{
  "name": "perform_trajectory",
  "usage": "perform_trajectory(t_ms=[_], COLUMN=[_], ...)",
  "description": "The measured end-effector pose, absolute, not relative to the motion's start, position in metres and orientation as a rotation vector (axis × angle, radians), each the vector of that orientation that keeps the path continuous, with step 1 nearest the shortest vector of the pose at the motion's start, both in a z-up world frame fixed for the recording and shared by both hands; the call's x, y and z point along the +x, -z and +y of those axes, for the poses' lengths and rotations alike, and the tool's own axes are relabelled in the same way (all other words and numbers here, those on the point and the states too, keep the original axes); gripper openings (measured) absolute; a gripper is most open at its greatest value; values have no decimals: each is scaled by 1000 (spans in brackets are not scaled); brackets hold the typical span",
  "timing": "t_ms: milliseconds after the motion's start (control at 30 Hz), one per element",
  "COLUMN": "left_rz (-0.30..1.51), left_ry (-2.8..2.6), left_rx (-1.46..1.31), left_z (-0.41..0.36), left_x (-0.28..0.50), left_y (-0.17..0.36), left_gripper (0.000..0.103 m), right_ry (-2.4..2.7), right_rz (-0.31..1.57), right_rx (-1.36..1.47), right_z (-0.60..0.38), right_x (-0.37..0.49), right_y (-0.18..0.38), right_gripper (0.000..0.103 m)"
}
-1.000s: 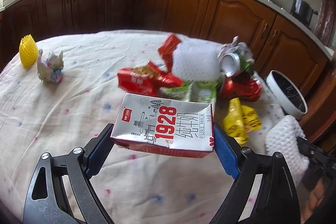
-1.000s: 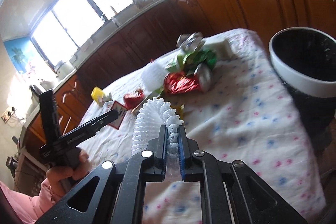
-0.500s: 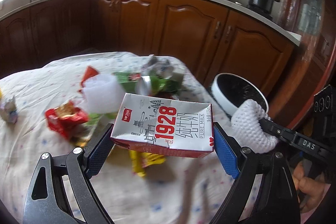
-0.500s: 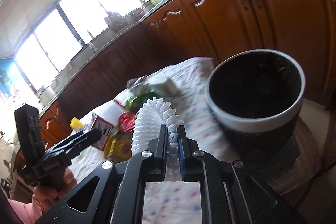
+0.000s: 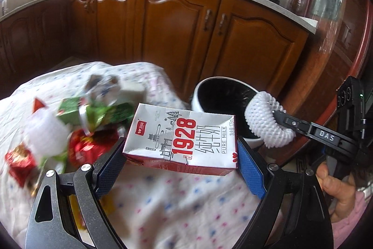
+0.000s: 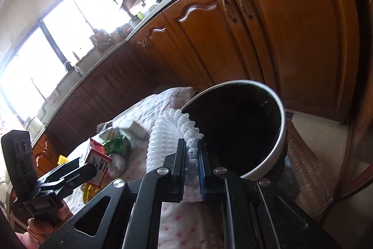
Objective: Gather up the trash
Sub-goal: 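Carry the foam net and milk carton with both tools over the trash bin, then open the right tool over the bin while the left tool releases the carton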
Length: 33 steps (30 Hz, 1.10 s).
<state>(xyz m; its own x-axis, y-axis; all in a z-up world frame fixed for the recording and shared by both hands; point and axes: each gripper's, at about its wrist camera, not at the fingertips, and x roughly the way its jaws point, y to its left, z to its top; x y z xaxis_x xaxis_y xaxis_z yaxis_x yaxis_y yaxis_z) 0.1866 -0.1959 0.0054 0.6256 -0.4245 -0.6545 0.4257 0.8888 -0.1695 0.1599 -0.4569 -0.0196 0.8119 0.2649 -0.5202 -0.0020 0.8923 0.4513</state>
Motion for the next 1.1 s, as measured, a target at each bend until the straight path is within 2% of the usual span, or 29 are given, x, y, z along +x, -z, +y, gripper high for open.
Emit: perform_trajectory(t_ms=[600, 767, 833, 933, 1100], left_rz=[824, 848, 861, 885, 917], left_ry=[583, 590, 594, 598, 595], left_rx=[104, 111, 114, 116, 103], left_z=[-310, -319, -322, -329, -332], left_x=[243, 252, 255, 260, 264], left_y=[14, 22, 26, 31, 36], left_gripper=[90, 90, 90, 91, 91], right_ry=[-100, -86, -82, -78, -74], right_rz=[664, 688, 696, 690, 663], right_rx=[488, 498, 516, 536, 545], right_z=[-500, -507, -511, -516, -520], right_x=[210, 215, 217, 217, 211], right_y=[35, 42, 44, 44, 38], right_gripper=[10, 14, 22, 48, 53])
